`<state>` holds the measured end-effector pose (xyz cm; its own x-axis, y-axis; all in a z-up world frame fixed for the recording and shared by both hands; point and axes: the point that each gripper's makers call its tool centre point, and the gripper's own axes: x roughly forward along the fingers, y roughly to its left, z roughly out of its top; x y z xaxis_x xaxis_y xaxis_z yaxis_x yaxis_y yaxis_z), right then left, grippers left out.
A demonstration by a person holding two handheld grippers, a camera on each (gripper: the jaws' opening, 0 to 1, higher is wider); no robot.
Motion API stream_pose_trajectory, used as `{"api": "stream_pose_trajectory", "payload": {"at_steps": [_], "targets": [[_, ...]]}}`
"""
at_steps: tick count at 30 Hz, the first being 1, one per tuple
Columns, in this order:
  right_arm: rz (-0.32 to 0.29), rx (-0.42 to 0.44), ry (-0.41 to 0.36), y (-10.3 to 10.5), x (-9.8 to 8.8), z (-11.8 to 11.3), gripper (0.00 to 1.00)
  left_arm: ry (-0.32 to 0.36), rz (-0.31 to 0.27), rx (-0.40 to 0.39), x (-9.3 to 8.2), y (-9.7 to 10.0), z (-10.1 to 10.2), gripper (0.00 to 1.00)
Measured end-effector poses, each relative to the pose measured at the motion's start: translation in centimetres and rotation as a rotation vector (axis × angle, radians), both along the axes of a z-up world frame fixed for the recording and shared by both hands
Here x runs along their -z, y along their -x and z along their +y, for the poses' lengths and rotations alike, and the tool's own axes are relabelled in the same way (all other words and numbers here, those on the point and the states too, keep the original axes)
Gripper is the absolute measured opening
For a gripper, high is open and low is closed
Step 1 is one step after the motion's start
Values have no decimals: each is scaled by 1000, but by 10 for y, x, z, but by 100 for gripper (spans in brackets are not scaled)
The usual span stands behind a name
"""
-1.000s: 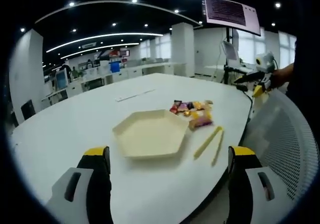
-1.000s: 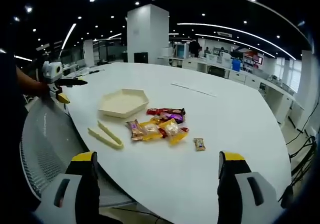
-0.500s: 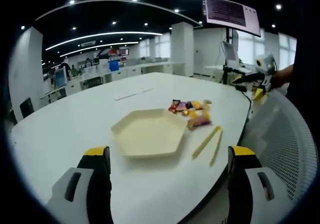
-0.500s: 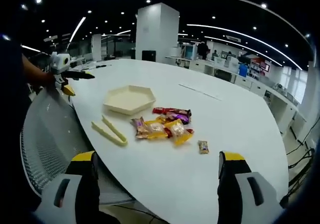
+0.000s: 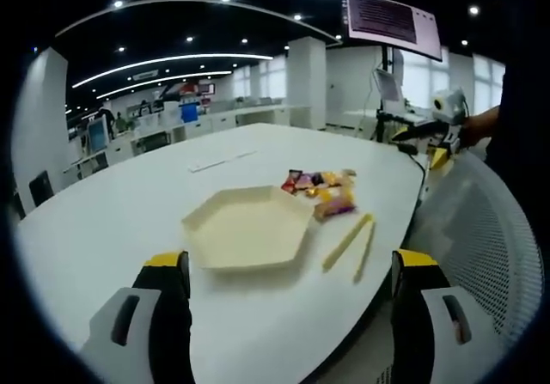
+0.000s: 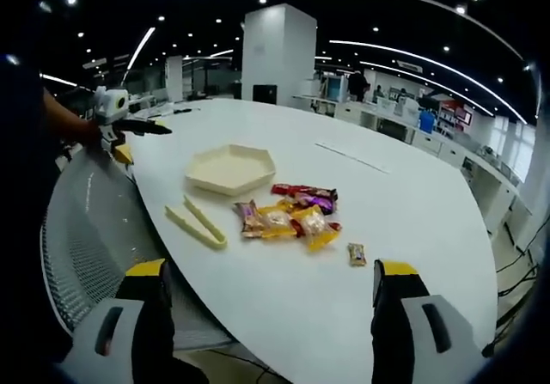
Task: Place the target food into the container with the food tongs after gripping and lifting it, then release it inside without dropping or visibly crushing the food.
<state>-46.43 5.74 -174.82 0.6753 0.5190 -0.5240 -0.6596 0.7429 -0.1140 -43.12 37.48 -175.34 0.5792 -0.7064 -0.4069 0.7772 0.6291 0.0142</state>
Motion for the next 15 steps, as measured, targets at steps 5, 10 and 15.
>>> {"api": "stream_pose_trajectory", "payload": {"at_steps": [5,10,15], "targets": [[-3,4,-19,-3,-4,0,95,-32,44,94,1,6,-9,90],[-7,8,-28,-5,-8,0,93,-117,28,239,3,10,-32,91],[-3,3,-31,-6,-8,3,93,-181,3,319,10,8,-52,83]]}}
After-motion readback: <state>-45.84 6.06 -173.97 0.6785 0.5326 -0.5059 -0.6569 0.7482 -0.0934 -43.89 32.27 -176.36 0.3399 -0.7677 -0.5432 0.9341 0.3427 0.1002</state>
